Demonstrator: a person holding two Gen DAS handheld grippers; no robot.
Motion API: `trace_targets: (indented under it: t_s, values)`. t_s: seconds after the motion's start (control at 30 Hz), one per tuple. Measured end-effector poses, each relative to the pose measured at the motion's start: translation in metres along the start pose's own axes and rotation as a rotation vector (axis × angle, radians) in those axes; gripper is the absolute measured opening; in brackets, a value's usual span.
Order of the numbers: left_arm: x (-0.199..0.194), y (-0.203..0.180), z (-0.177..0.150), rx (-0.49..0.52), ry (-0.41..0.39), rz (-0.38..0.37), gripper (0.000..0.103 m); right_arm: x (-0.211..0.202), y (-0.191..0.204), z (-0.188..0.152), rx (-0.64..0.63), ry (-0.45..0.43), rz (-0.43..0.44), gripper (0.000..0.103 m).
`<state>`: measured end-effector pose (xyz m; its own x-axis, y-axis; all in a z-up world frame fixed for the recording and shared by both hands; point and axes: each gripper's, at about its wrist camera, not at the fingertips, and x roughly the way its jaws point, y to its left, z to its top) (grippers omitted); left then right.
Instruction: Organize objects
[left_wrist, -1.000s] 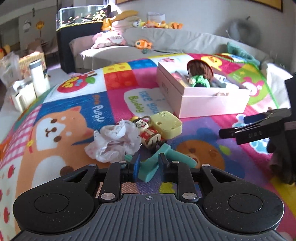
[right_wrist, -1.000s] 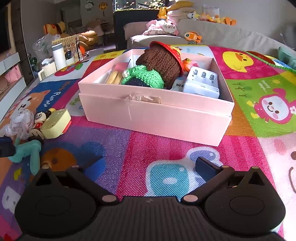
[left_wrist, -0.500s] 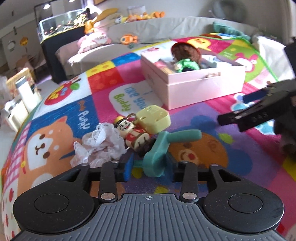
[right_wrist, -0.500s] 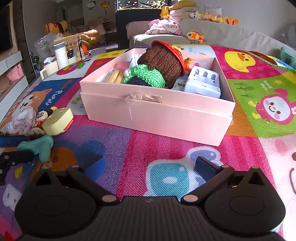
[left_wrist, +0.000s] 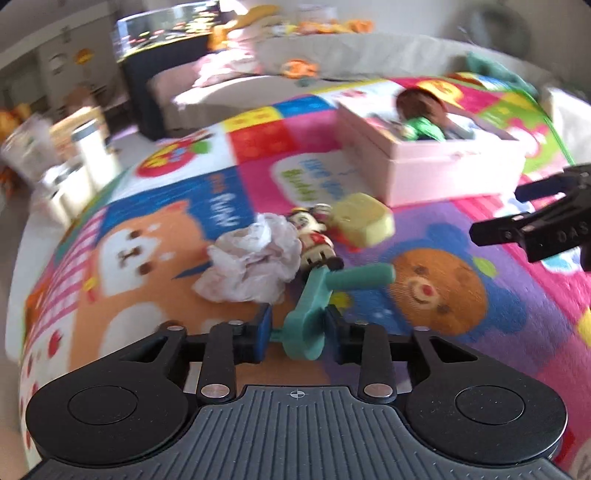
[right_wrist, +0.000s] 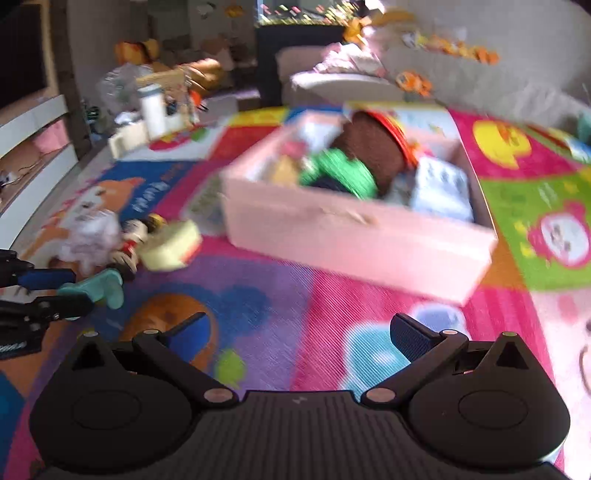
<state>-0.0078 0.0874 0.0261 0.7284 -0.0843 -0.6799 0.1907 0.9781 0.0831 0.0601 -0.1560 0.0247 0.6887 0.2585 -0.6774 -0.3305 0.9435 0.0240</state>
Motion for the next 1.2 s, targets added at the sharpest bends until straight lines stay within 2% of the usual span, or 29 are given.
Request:
trace_targets:
  t_s: [0.03, 0.17, 0.23, 0.33, 0.4, 0.43, 0.57, 0.67, 0.73, 0.77, 0.87, 0.93, 1.0, 1.03, 1.07, 1.1, 1.2]
  values:
    - [-0.003, 0.005, 0.0, -0.026, -0.007, -0.007, 0.03, -0.001, 0.006, 0.004, -0.01, -0.011, 0.013, 0.103]
    - [-0.02, 0.022, -0.001, -0.108, -0.054, -0.016, 0.03, 0.007, 0.03, 0.025, -0.037, -0.005, 0.106, 0.076]
    - [-0.026, 0.026, 0.0, -0.114, -0.066, -0.038, 0.03, 0.015, 0.045, 0.032, -0.061, -0.006, 0.133, 0.074]
    - [-0.027, 0.02, 0.002, -0.067, -0.055, -0.082, 0.03, 0.031, 0.066, 0.039, -0.113, -0.003, 0.134, 0.073]
    - [-0.024, 0.009, 0.003, -0.007, -0.042, -0.077, 0.03, 0.044, 0.074, 0.042, -0.122, 0.028, 0.149, 0.056]
    - [-0.023, 0.005, 0.004, 0.02, -0.042, -0.068, 0.03, 0.049, 0.077, 0.044, -0.128, 0.048, 0.158, 0.041]
    - [-0.021, -0.001, 0.006, 0.063, -0.05, -0.039, 0.03, 0.046, 0.071, 0.042, -0.123, 0.058, 0.145, 0.04]
    - [-0.018, 0.003, 0.004, 0.064, -0.04, -0.032, 0.03, 0.026, 0.051, 0.03, -0.133, 0.066, 0.156, 0.035]
    - [-0.015, 0.006, 0.002, 0.065, -0.025, -0.025, 0.03, 0.009, 0.033, 0.016, -0.158, 0.067, 0.131, 0.035]
    - [-0.012, 0.006, 0.001, 0.063, -0.016, -0.022, 0.03, 0.002, 0.025, 0.009, -0.178, 0.058, 0.092, 0.036]
    - [-0.004, 0.004, 0.001, 0.054, 0.0, -0.018, 0.03, -0.008, 0.003, -0.007, -0.216, 0.037, -0.106, 0.038]
    - [-0.001, -0.003, 0.002, 0.072, 0.0, -0.022, 0.03, -0.013, -0.012, -0.009, -0.176, 0.037, -0.158, 0.04]
    - [-0.003, -0.011, 0.003, 0.086, -0.005, -0.076, 0.03, -0.019, -0.022, -0.004, -0.103, 0.035, -0.112, 0.046]
    - [-0.005, -0.014, 0.003, 0.092, -0.008, -0.107, 0.03, -0.021, -0.023, -0.003, -0.081, 0.026, -0.083, 0.054]
    - [-0.007, -0.019, 0.002, 0.101, -0.01, -0.132, 0.031, -0.023, -0.02, -0.001, -0.075, 0.011, -0.056, 0.061]
    - [-0.009, -0.022, 0.002, 0.111, -0.011, -0.144, 0.031, -0.025, -0.014, 0.001, -0.082, -0.005, -0.033, 0.063]
    - [-0.008, -0.03, 0.0, 0.129, -0.01, -0.098, 0.031, -0.019, 0.013, 0.005, -0.132, -0.032, 0.043, 0.066]
